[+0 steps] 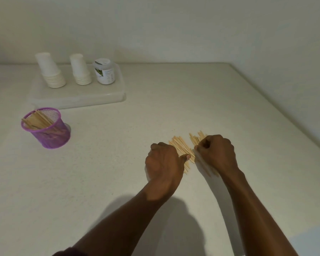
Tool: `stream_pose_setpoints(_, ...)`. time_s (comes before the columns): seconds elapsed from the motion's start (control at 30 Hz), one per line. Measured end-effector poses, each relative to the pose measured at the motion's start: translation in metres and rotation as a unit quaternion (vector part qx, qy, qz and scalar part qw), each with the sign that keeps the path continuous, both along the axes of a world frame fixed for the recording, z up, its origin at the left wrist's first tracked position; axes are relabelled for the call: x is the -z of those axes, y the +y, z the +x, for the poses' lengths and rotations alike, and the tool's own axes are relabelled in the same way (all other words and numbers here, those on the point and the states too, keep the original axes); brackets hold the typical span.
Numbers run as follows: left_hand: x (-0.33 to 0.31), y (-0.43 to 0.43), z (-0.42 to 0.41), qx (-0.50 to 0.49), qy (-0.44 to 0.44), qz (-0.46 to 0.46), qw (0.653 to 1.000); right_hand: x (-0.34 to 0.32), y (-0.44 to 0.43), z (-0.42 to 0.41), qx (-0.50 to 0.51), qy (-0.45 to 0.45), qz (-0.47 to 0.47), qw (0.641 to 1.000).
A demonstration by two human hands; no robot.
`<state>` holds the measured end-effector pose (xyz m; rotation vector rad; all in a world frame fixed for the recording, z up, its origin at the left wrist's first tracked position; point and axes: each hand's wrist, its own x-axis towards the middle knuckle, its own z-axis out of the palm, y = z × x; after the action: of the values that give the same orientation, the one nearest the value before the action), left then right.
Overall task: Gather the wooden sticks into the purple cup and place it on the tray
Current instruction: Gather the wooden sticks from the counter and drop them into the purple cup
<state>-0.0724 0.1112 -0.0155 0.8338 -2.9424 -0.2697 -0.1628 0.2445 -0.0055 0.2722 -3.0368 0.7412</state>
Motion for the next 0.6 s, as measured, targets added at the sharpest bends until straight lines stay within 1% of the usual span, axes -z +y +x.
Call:
stream_pose_setpoints(0.1, 0.000, 0.001, -0.008, 0.020, -0.008, 0.015, 1.000, 0.005, -0.003, 0.001, -0.022, -0.017, 0.003, 1.000)
stream_pose_setpoints(0.23, -0.010, -0.007, -0.011, 0.008, -0.010, 0.091, 0.996, 0.009, -0.005, 0.000, -0.041, -0.012, 0.011, 0.999)
stream_pose_setpoints(0.4, -0.021, -0.019, -0.008, -0.020, -0.048, 0.118, 0.992, 0.011, -0.013, 0.004, -0.038, -0.001, 0.039, 0.999)
stream_pose_setpoints(0.5, -0.022, -0.023, -0.004, -0.028, -0.042, 0.122, 0.991, 0.011, -0.016, 0.005, -0.030, -0.004, 0.066, 0.997)
stream_pose_setpoints(0.6, -0.019, -0.023, 0.001, -0.014, -0.029, 0.120, 0.992, 0.006, -0.021, 0.006, -0.034, -0.029, 0.093, 0.995)
